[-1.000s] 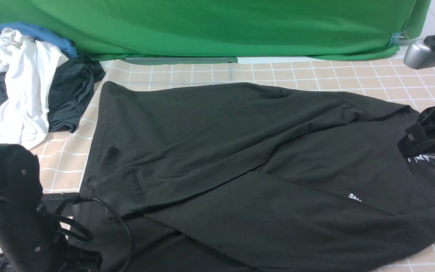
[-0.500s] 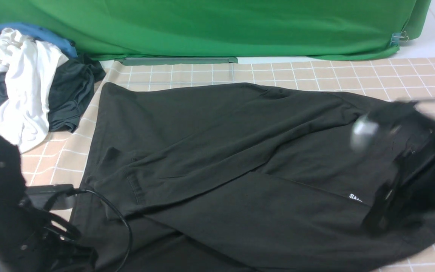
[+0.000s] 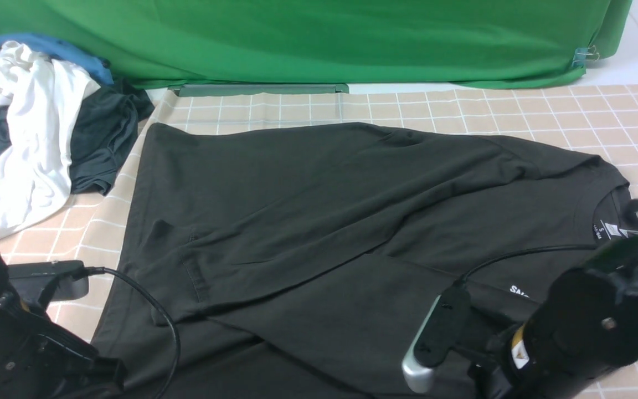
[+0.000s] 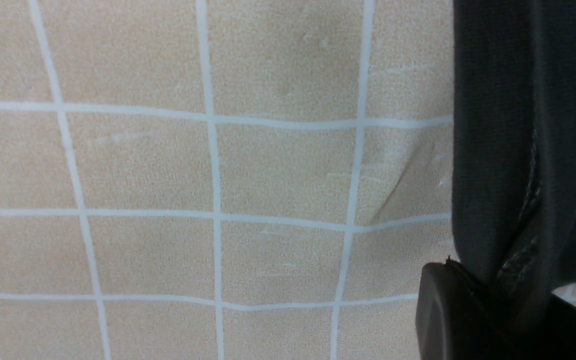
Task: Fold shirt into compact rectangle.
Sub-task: 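Grasp the near edge of the shirt at its hem and shoulder corners, then fold the black garment in half by bringing its near edge over to the far edge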
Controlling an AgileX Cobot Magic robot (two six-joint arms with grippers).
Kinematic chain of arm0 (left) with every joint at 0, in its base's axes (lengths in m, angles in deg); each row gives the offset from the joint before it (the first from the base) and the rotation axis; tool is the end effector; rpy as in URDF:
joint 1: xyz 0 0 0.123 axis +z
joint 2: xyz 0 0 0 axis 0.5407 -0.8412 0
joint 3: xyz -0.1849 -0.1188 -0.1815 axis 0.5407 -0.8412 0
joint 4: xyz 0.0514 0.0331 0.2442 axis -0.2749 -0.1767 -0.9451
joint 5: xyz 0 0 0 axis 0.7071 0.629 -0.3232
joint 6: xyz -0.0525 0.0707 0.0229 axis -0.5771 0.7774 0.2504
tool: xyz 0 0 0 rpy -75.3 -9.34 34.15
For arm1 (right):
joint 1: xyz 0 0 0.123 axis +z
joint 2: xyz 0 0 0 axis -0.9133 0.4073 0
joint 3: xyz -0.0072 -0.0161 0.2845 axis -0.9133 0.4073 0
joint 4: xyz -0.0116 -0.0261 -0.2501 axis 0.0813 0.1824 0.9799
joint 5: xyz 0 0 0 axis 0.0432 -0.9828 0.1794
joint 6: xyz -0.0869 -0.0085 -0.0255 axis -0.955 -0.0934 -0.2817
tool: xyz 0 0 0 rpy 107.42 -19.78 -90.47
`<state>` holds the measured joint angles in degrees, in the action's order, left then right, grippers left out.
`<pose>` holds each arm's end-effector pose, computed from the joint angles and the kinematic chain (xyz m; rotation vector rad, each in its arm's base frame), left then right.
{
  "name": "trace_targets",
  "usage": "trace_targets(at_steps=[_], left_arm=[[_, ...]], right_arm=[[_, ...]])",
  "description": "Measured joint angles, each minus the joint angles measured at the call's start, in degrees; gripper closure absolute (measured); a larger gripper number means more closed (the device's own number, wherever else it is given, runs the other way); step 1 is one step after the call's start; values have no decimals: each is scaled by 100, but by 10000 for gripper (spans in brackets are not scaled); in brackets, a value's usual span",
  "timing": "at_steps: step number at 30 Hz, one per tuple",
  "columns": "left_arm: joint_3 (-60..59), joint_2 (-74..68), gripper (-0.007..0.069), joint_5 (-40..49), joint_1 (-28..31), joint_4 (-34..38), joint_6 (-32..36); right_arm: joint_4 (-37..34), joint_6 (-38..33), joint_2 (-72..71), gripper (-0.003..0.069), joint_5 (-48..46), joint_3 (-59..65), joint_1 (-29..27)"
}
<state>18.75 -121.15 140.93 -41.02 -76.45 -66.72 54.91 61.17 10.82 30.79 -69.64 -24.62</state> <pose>0.1732 -0.0325 0.2025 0.0017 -3.0465 0.1022 0.1829 0.1724 0.1627 -1.3472 2.6660 0.2054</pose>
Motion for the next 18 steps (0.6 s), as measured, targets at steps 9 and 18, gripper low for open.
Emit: trace_targets(at_steps=[9, 18], left_arm=[[438, -5, 606, 123, 0, -3, 0], [1667, -16, 606, 219, 0, 15, -204]], right_arm=[[827, 699, 130, 551, 291, -36, 10], [1171, 663, -212, 560, -861, -670, -391]])
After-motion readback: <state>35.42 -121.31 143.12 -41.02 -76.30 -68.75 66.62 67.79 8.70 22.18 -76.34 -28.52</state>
